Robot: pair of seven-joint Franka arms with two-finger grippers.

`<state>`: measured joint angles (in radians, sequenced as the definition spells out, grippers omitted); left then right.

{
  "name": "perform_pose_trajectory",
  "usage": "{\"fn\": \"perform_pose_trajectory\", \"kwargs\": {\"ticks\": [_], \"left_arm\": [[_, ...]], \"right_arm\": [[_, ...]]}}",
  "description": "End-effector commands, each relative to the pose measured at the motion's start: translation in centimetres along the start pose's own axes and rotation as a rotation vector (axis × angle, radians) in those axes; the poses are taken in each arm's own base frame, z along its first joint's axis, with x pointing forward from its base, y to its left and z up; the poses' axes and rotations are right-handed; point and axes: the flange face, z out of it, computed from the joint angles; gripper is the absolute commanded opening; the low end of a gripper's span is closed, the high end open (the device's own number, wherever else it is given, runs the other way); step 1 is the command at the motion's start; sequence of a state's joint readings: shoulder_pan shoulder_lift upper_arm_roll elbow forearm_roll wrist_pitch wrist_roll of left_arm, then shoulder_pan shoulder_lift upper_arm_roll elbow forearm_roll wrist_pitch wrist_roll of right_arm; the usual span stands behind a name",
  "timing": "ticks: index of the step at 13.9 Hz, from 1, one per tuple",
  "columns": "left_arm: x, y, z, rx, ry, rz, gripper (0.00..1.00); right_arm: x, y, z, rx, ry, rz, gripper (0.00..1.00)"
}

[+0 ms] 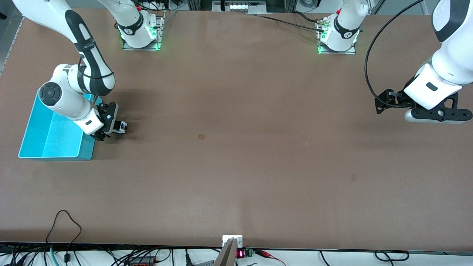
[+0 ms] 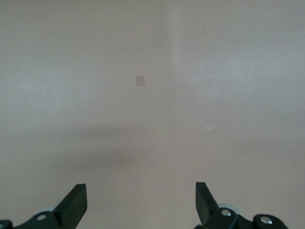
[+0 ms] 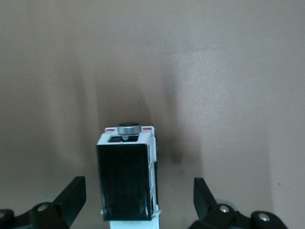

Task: Wind and store white jeep toy
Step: 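Close the right gripper on the jeep and lift it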

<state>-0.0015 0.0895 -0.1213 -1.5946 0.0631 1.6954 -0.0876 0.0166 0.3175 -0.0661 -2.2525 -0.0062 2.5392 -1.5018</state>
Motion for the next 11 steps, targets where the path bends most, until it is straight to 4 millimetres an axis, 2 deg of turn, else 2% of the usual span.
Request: {"fn": "perform_pose_trajectory", "kwargs": {"ticks": [1, 3, 4, 5, 7, 8, 10, 11], "left_arm": [[0.5, -0.5, -0.4, 0.006, 0.011, -0.008, 1.0], [0.5, -0.6, -0.4, 0.005, 0.01, -0.011, 1.0], [0.5, -0.5, -0.4, 0.006, 0.011, -0.008, 1.0], [0.5, -0.4, -0.4, 0.009, 0.011, -0.004, 1.0], [0.5, 0.0, -0.5, 0.007, 0.011, 0.0, 1.0], [0.5, 0.3, -0.5, 0.007, 0.011, 0.005, 1.0], [0.5, 0.7, -0.5, 0.011, 0.012, 0.013, 1.0], [0.5, 0.6, -0.5, 0.009, 0.012, 0.011, 1.0]], "right_arm": [[-0.9, -0.2, 1.3, -0.011, 0.0, -0.011, 1.0], [-1.1, -0.3, 1.6, -0.004, 0.001, -0.004, 1.0], [-1.6, -0.4, 1.7, -0.002, 0.001, 0.004, 0.91], [-1.8, -0.6, 1.9, 0.002, 0.001, 0.007, 0.75], [-1.8, -0.9, 2.1, 0.01, 0.0, 0.008, 0.35], [-1.8, -0.9, 2.1, 0.011, 0.0, 0.01, 0.19], [-1.7, -0.8, 1.6, 0.007, 0.001, 0.012, 0.0], [-1.4, -0.5, 1.0, -0.004, 0.004, 0.011, 0.0]]}}
